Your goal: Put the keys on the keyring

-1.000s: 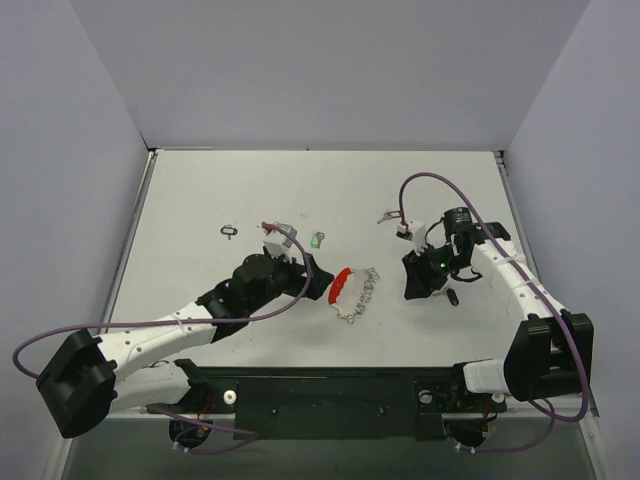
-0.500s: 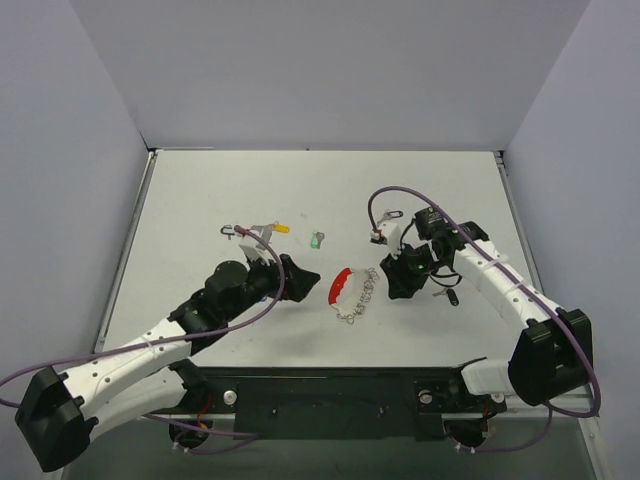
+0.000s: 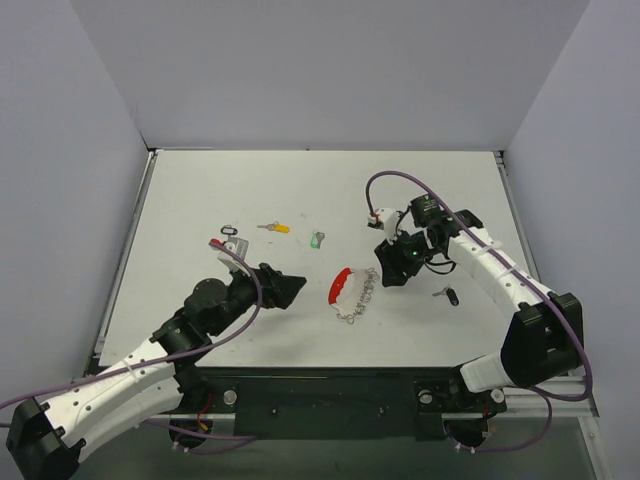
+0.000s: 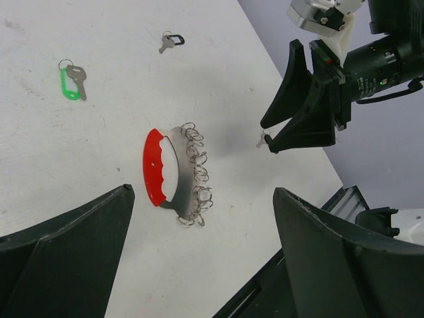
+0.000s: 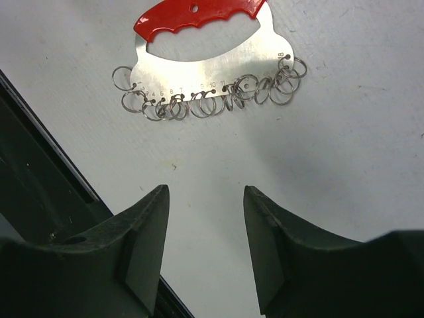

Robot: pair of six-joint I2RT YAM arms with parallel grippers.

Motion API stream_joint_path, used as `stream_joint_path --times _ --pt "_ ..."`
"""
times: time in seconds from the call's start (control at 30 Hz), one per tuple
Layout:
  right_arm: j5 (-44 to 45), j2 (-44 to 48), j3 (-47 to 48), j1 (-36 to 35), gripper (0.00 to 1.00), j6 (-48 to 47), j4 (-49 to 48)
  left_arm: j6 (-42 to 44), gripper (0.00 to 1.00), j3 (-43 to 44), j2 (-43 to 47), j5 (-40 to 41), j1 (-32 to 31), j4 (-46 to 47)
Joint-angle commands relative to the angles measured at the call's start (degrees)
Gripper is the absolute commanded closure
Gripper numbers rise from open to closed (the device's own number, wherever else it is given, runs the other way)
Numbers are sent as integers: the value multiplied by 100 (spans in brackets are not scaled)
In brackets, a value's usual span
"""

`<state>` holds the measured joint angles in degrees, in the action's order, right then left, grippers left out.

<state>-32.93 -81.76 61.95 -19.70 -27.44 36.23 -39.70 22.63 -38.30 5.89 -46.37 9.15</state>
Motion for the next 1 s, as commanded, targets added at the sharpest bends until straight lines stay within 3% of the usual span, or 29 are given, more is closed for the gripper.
stream_joint_path --times 0.0,0.23,0.43,0.97 --pt "-372 397 -113 -16 55 -24 192 -55 3 372 -115 -9 23 -150" --pt "-530 336 -491 -42 56 546 -545 -46 5 655 -327 -431 14 -554" --pt "146 -200 -483 -262 59 1161 -1003 -213 7 199 -99 -483 14 -432" --pt "156 -1676 62 -376 78 1567 -890 -644 9 -576 420 -431 -4 -203"
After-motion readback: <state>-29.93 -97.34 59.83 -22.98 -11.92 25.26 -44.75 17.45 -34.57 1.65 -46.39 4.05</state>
